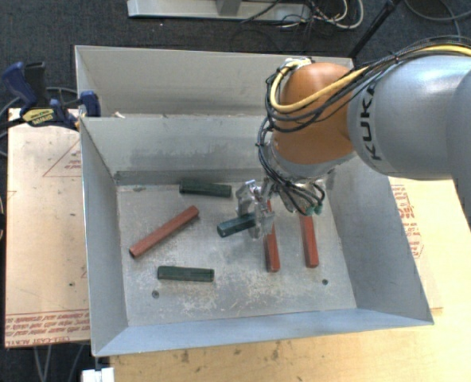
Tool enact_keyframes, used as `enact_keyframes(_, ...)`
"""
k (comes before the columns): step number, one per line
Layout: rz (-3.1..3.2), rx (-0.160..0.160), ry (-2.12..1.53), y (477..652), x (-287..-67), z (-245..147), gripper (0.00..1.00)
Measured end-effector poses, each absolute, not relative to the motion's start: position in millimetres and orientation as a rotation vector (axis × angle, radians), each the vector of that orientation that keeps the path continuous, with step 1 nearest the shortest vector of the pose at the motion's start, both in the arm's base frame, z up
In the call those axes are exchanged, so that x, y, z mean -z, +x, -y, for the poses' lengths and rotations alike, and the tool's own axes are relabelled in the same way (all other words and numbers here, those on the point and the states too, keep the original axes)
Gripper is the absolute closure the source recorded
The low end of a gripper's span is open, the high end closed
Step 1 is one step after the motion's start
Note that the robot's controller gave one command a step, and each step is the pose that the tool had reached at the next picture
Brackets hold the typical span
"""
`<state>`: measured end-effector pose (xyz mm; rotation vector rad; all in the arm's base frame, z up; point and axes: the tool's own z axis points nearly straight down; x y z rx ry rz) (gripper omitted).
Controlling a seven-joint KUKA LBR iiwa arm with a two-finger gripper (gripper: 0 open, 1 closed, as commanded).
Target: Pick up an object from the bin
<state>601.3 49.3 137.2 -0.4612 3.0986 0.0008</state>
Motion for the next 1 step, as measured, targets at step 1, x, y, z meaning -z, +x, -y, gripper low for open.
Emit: enact_keyframes(1,-3.098,0.0,-0.459,603.5,-193.3,-50.1,1.0)
